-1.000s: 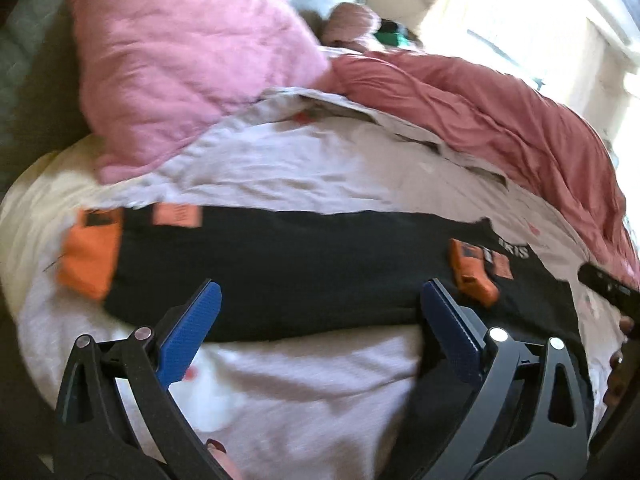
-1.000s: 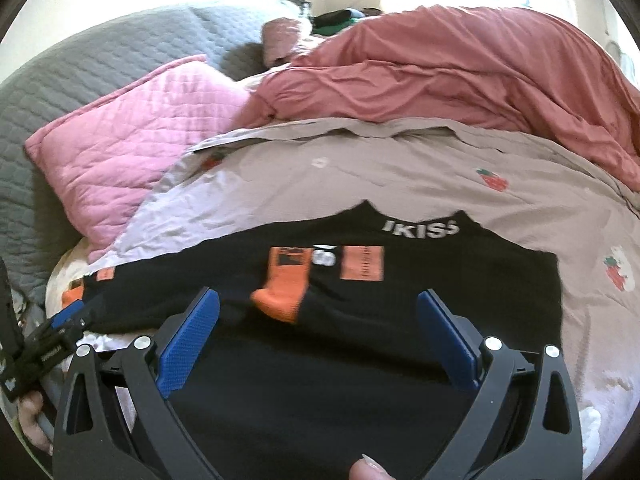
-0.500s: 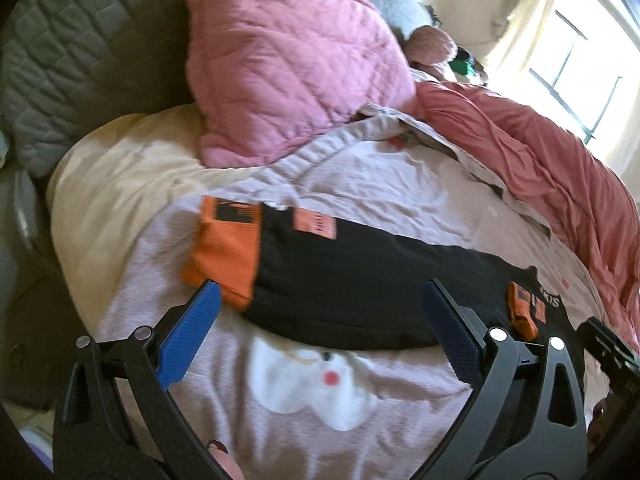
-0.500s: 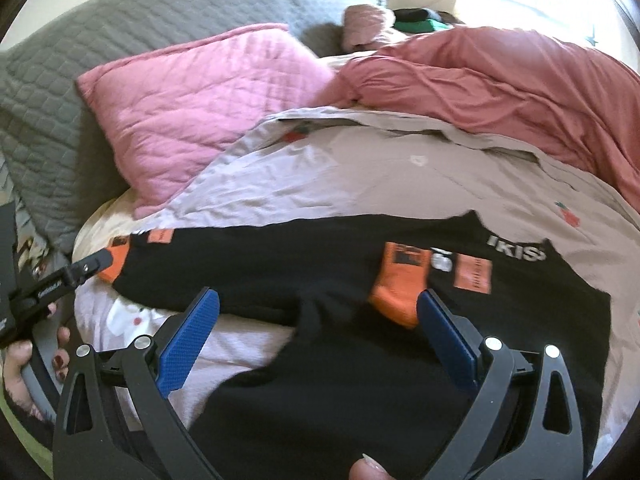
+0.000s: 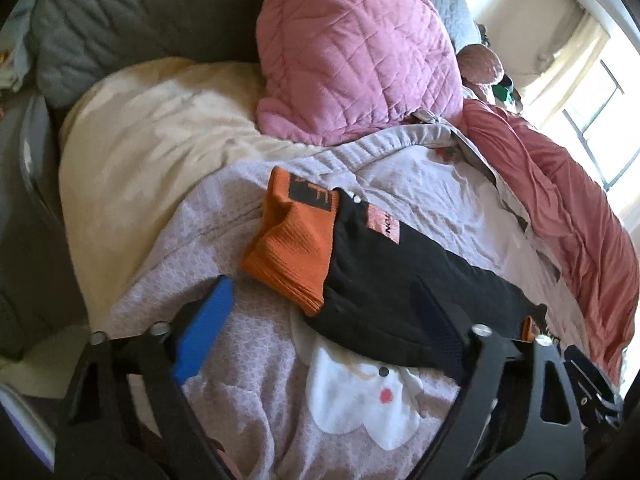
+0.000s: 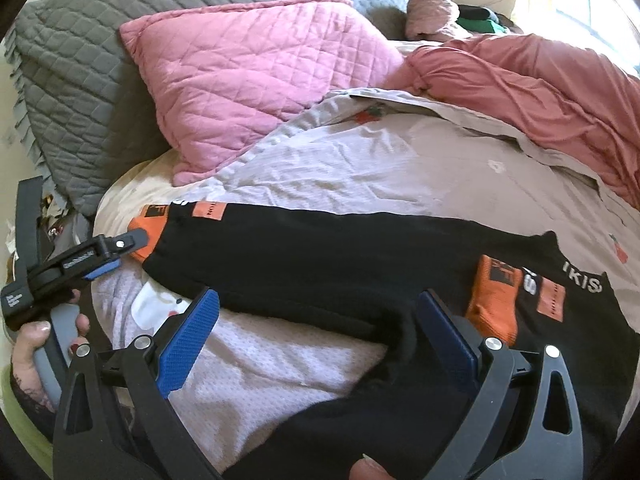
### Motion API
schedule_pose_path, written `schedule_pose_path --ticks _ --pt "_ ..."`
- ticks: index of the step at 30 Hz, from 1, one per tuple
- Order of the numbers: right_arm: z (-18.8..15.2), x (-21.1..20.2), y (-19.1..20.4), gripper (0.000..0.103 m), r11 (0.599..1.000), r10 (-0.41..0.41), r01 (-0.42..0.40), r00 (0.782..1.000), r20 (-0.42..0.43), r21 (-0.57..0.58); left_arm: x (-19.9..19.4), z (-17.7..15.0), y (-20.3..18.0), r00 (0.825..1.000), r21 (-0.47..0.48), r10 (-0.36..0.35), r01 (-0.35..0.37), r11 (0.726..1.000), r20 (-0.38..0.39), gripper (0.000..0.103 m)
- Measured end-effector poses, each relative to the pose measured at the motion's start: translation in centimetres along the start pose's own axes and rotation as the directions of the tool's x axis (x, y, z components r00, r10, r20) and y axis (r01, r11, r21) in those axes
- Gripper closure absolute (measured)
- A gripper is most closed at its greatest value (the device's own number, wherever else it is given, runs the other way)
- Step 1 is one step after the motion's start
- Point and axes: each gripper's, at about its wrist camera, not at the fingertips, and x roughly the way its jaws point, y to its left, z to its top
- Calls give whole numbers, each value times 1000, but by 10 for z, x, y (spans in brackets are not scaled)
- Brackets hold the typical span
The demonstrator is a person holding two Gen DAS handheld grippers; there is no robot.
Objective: Fold small clothes
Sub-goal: 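Grasp the other orange cuff with the left gripper and lift it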
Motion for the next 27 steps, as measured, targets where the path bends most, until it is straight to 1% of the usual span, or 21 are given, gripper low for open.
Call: schedule_pose_path --ticks 2,4,6,7,8,9,12,18,20,23,27 --pt "0 5 3 5 1000 9 -9 1000 -3 -2 6 -1 3 1000 -26 -7 7 1000 -4 40" --pt "-2 9 4 5 1000 17 -17 1000 -9 1 13 -1 7 1000 -54 -1 1 999 1 43" --pt "-6 15 3 5 1000 19 -19 1000 -21 11 16 -1 7 1000 -64 2 -1 998 11 53" --pt "-8 18 1 5 1000 21 -20 999 -29 22 17 0 6 1000 -61 -6 7 998 19 70" --pt "-10 19 -1 5 999 21 -20 999 -30 29 19 0 4 1000 -57 -13 14 998 23 91" --pt "-12 19 -4 5 999 19 -18 999 -31 41 21 0 2 1000 -55 -21 22 998 23 95" --pt "-15 18 -15 5 997 12 -9 999 -31 72 19 -2 -5 998 -38 -32 34 999 46 97" --pt "-21 -2 -50 5 987 -17 17 1000 -6 159 -5 -4 -27 989 43 -113 109 993 91 98" --pt "-24 -11 -65 5 981 -26 25 1000 2 191 -14 -5 -35 985 70 -142 136 988 94 98" --pt "-30 -30 -90 5 970 -54 47 998 24 238 -23 -6 -55 982 117 -158 147 982 99 98" --pt "-43 -50 -125 5 949 -100 82 994 43 306 -32 -13 -84 980 189 -178 160 969 83 98"
